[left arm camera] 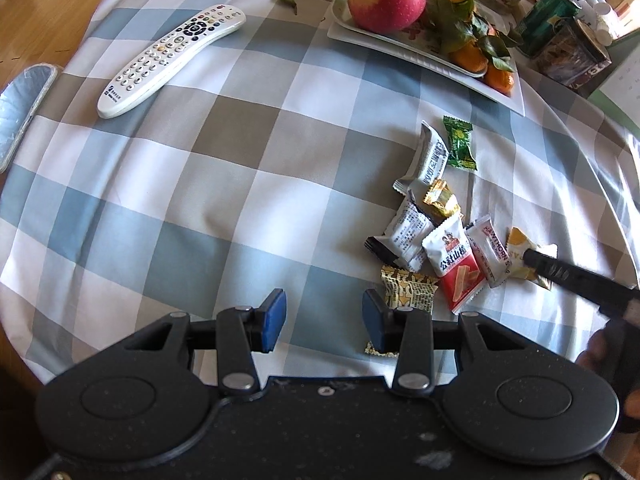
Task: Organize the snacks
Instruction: 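Lower the right gripper onto the green wrapped candy and close it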
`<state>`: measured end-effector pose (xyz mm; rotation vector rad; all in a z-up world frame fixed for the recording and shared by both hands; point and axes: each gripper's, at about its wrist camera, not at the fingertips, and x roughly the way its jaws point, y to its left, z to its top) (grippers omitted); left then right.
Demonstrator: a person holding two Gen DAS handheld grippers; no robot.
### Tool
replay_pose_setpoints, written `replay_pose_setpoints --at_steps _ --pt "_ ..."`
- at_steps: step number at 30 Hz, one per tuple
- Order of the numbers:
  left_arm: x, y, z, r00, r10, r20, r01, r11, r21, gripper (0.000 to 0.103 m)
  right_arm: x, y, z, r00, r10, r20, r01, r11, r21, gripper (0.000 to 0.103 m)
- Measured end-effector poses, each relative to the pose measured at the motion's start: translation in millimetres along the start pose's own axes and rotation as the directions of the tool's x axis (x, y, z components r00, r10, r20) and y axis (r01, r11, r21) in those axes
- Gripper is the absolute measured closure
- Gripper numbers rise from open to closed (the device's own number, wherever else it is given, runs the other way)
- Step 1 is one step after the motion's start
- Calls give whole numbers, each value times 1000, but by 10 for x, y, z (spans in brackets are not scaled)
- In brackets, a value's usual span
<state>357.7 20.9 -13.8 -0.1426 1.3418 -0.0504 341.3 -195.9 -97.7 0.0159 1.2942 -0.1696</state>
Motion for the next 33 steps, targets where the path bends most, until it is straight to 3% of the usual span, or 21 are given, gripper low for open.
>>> replay_pose_setpoints --at_steps 4,9,14,17,22,33 --pt "26 -9 -2 1000 2 -7 -2 1000 -1 61 -136 183 206 997 45 61 -47 999 20 57" --pt "54 58 21 1000 2 -21 -3 999 -34 61 -7 594 543 991 120 60 -123 991 55 57" --pt "31 98 52 1000 -8 -20 7 999 -50 61 165 911 747 993 56 104 -60 997 39 57" --pt "14 98 57 1000 -17 -19 16 999 -51 61 321 976 763 995 9 96 -10 1000 10 57" --pt "35 97 57 1000 -12 -24 10 998 -56 61 361 923 709 995 57 77 -59 998 26 57" --pt "128 27 42 999 10 -38 -12 999 -36 61 437 922 656 997 47 64 -47 999 -7 60"
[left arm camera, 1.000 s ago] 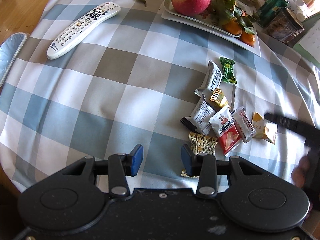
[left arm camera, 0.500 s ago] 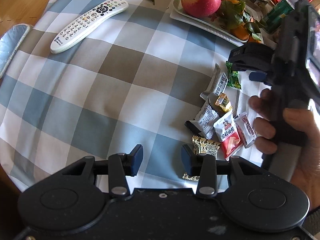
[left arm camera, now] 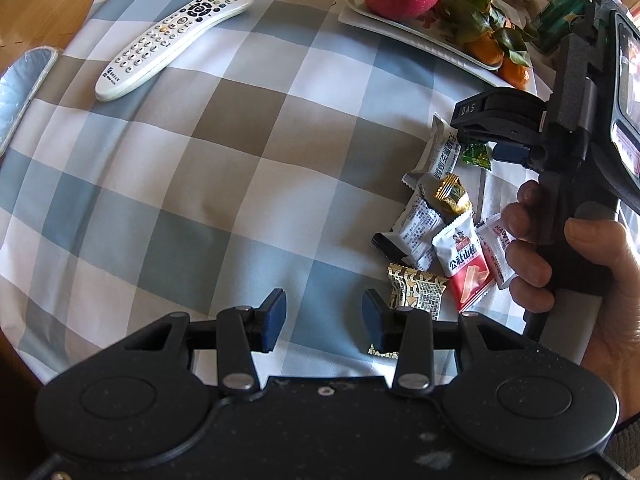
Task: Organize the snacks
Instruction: 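Lower the right gripper onto the green wrapped candy and close it, then close the left gripper on the gold-patterned bar packet while the right gripper holds the candy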
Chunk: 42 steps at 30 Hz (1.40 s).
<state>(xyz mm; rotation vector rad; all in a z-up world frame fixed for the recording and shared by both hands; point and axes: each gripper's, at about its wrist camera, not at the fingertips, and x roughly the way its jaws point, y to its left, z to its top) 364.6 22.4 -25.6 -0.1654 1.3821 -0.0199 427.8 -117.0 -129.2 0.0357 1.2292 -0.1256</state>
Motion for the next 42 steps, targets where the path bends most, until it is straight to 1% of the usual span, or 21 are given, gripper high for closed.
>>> replay_pose_setpoints --at_steps 1,2,3,8,12,18,24,28,33,38,42 --pt "1 -5 2 1000 0 0 0 1000 2 61 -1 -13 1 1000 -2 1 2 1000 1 64" --pt "3 -5 3 1000 -1 0 1 1000 3 61 -6 -24 0 1000 -4 5 4 1000 -4 77" --pt "5 -4 5 1000 -1 -1 1 1000 4 61 -13 -36 -2 1000 -1 2 1 1000 -17 78" --pt "-8 -4 -2 1000 -2 7 2 1000 10 61 -164 -191 -67 1000 5 -8 -6 1000 -24 78" --pt "-14 -28 -26 1000 -4 16 4 1000 21 61 -435 -407 -185 999 33 2 -33 999 -20 78" --pt "26 -187 -120 999 -48 23 47 996 75 60 -829 -774 -495 997 78 -20 -78 997 7 78" --pt "111 -417 -253 994 -100 35 94 985 145 60 -1043 -1086 -854 993 107 -55 -104 993 59 78" --pt "175 -533 -315 993 -101 56 89 981 174 60 -1166 -1261 -1029 989 125 -76 -116 986 121 78" --pt "271 -602 -334 992 -106 62 94 981 172 58 -1257 -1406 -1156 987 145 -72 -129 972 195 78" --pt "340 -654 -345 994 -77 79 62 981 182 58 -1242 -1389 -1200 993 83 -78 -68 982 177 78" --pt "398 -711 -330 995 -55 84 37 980 197 58 -1235 -1407 -1221 988 111 -112 -87 977 194 78"
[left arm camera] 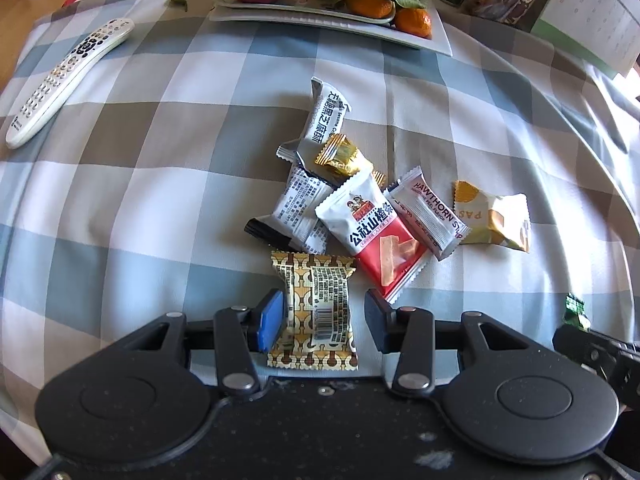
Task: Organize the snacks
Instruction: 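Close the left gripper on the gold-patterned bar packet while the right gripper holds the candy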
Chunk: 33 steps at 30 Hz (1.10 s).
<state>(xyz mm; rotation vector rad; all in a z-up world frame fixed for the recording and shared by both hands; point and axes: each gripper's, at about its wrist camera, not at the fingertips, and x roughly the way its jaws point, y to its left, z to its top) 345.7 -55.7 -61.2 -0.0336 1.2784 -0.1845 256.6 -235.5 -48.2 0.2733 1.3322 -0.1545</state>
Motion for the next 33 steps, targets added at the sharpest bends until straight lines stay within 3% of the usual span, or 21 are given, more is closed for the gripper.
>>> replay_pose_setpoints --at_steps 14,17,22,27,33 --pt "128 -60 -12 999 35 -22 -34 999 2 59 12 84 -77 998 10 -63 -13 999 -47 78" --pt "125 -104 -34 998 67 -21 -66 997 38 71 31 121 -88 997 10 -71 -14 998 -58 78" --pt "82 -56 -80 999 9 -31 -9 1000 15 72 81 134 -85 997 -8 -83 4 999 -50 78" --pt "-54 -27 -145 999 -31 20 31 999 15 72 110 123 -58 995 -19 -96 17 1000 -20 78" --pt "-204 -48 -284 998 35 55 -38 998 53 72 187 84 -47 990 -55 -131 55 998 -2 78"
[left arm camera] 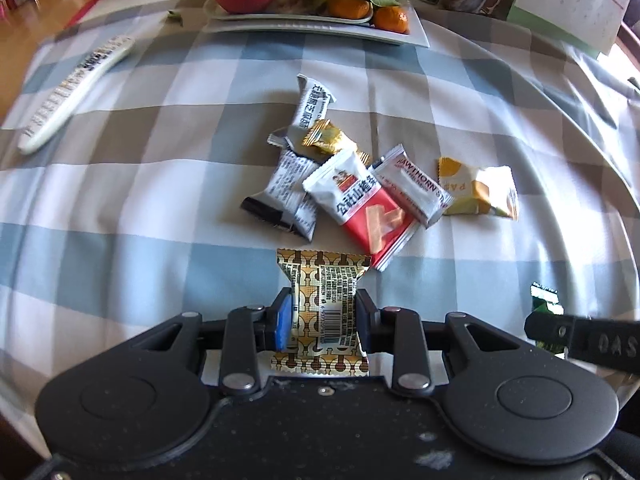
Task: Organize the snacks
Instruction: 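Close the left gripper on the gold-patterned bar packet while the right gripper holds the candy, then lift both held snacks and carry them over the gold tray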
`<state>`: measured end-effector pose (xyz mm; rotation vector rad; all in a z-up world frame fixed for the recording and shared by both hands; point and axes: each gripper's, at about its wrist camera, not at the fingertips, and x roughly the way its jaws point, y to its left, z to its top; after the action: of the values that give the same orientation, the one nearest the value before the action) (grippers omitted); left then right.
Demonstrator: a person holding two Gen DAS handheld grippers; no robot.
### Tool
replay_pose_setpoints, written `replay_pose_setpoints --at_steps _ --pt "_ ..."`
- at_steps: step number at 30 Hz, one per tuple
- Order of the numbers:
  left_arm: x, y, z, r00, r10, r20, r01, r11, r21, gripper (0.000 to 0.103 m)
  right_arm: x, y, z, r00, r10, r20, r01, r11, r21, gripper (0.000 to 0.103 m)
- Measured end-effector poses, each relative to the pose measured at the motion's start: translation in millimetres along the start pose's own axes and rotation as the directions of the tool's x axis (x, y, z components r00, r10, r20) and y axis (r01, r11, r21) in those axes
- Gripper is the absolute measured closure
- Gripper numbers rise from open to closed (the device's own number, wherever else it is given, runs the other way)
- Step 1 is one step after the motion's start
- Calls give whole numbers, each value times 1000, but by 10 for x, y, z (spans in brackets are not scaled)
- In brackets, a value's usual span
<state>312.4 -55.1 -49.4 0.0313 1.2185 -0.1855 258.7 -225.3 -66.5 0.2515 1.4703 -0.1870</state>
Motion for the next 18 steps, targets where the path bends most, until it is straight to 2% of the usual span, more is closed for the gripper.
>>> replay_pose_setpoints --at_steps 5,8,18 --pt "-179 0 -186 998 -44 -52 41 998 -43 72 74 -79 -6 998 2 -56 -1 1000 11 78" --pt "-321 -24 -339 996 -55 -76 51 997 -58 72 84 -117 1 998 -13 -56 14 1000 22 78" --pt "-858 -32 -910 995 -67 -76 62 996 -70 72 190 -264 -32 997 -53 -53 56 997 50 78"
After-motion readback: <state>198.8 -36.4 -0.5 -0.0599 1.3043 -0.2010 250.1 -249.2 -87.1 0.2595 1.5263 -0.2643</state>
